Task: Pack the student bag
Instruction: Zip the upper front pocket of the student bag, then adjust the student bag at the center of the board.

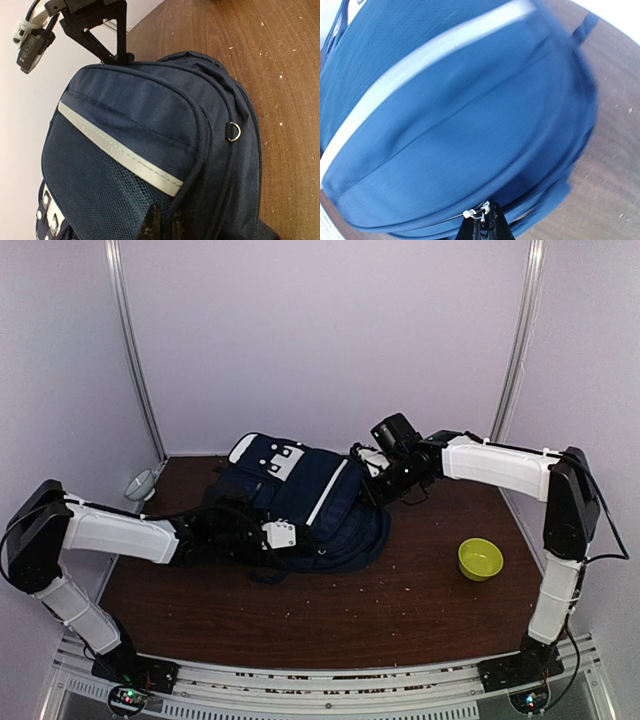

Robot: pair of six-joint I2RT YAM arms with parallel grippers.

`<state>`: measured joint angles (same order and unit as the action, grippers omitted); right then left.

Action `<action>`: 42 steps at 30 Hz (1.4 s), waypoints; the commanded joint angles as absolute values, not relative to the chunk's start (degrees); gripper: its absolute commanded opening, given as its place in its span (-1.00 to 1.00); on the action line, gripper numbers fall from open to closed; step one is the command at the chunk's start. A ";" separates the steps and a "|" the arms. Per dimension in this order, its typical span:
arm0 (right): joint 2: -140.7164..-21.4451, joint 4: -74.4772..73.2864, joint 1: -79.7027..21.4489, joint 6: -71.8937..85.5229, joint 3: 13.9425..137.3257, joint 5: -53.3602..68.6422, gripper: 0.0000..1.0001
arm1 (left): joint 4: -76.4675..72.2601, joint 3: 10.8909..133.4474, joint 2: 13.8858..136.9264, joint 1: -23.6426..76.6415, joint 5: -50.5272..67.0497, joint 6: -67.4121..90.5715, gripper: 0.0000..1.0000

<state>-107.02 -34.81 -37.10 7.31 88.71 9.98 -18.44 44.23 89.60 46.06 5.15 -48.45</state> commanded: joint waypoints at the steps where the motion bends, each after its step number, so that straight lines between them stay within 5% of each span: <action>1: -110.33 -40.14 -31.12 7.68 94.99 -5.44 -1.00 | -12.80 38.72 84.05 39.24 -4.61 -42.47 -1.00; 10: -114.96 -42.80 -31.46 6.52 101.31 -6.17 -1.00 | -15.04 37.90 81.95 38.32 -6.18 -37.71 -1.00; 13: -114.88 -41.09 -33.25 5.34 97.46 -6.58 -1.00 | -12.18 39.88 79.18 38.32 -6.58 -28.71 0.09; 17: -115.70 -38.83 -33.31 7.47 93.73 -0.91 -1.00 | -9.93 38.75 74.42 38.05 -15.61 -5.80 0.67; 21: -116.54 -36.30 -33.81 9.59 91.57 3.40 -1.00 | 6.12 41.21 76.97 33.35 -22.24 16.10 0.59; 25: -116.99 -36.08 -35.34 9.54 90.27 4.83 -1.00 | 5.84 40.96 82.06 25.17 -12.75 22.31 0.50; 36: -114.44 -31.98 -45.79 9.97 85.27 14.39 -1.00 | -1.95 60.09 103.07 15.53 -2.20 20.16 0.50; 42: -117.06 -34.85 -55.08 7.19 92.37 19.44 -1.00 | -3.73 71.35 105.92 13.64 -1.55 15.44 0.52</action>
<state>-114.59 -32.27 -48.60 8.80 88.07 9.63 2.13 65.17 107.44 13.54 -3.77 19.03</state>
